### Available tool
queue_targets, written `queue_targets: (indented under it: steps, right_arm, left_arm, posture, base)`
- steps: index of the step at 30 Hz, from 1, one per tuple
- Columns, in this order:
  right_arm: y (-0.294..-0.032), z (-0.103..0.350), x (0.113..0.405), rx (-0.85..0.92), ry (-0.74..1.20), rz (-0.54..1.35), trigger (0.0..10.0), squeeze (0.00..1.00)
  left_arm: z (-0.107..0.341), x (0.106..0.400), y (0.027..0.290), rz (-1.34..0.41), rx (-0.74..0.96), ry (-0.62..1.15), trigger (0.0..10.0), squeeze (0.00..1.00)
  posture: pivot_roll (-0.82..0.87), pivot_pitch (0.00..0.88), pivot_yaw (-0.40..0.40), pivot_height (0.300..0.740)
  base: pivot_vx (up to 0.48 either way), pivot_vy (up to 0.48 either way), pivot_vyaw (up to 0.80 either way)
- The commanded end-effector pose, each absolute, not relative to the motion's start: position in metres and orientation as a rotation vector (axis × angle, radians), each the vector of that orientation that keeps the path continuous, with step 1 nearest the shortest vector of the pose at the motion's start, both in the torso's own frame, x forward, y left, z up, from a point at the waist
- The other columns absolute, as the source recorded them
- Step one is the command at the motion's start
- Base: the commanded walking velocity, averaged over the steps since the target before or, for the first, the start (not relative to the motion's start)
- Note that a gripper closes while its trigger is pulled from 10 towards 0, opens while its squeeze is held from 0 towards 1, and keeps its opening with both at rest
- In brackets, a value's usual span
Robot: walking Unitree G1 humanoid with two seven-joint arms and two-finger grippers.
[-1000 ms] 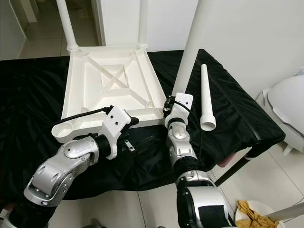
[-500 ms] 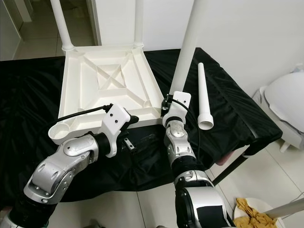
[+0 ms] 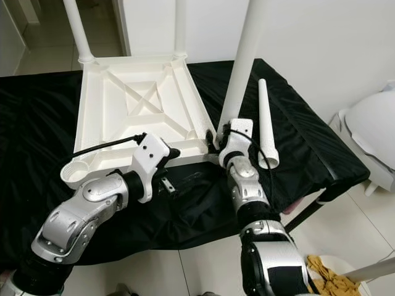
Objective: Building children table
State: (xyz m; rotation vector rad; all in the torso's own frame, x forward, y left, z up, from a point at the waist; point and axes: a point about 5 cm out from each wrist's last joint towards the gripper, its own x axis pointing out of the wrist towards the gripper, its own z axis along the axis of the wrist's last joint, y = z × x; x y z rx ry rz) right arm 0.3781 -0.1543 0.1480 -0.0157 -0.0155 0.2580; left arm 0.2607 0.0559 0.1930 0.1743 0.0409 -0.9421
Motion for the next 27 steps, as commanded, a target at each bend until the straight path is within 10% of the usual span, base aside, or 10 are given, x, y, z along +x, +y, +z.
queue_targets:
  steps: [1, 18, 19, 23, 24, 27]
  right_arm:
    - [-0.156, 0.145, 0.377, -0.015, 0.005, 0.327, 10.0, 0.0]
    - [-0.164, 0.152, 0.375, -0.203, 0.031, 0.664, 10.0, 0.0]
    - [-0.165, 0.152, 0.375, -0.21, 0.036, 0.677, 8.4, 0.0]
    - [-0.166, 0.152, 0.375, -0.212, 0.043, 0.69, 8.4, 0.0]
    - [-0.168, 0.152, 0.375, -0.213, 0.046, 0.695, 0.9, 0.0]
    - [-0.169, 0.152, 0.375, -0.207, 0.048, 0.7, 0.0, 0.0]
  left_arm:
    - [0.192, 0.262, 0.057, -0.929, 0.177, 0.046, 10.0, 0.0]
    - [0.193, 0.262, 0.058, -0.933, 0.185, 0.044, 10.0, 0.0]
    - [0.194, 0.262, 0.058, -0.933, 0.185, 0.044, 10.0, 0.0]
    - [0.194, 0.262, 0.058, -0.933, 0.185, 0.043, 10.0, 0.0]
    - [0.195, 0.262, 0.057, -0.932, 0.187, 0.041, 10.0, 0.0]
    - [0.196, 0.262, 0.057, -0.932, 0.186, 0.037, 10.0, 0.0]
  posture:
    - [-0.01, 0.029, -0.028, 0.74]
    - [0.0, 0.024, -0.019, 0.74]
    - [0.0, 0.026, -0.018, 0.74]
    - [0.0, 0.026, -0.018, 0.74]
    - [-0.01, 0.043, -0.029, 0.74]
    - [-0.02, 0.043, -0.031, 0.74]
  base:
    - [0.0, 0.0, 0.0]
    - [0.0, 0.0, 0.0]
    - [0.0, 0.0, 0.0]
    - [0.0, 0.0, 0.0]
    - [0.0, 0.0, 0.0]
    - [0.0, 0.0, 0.0]
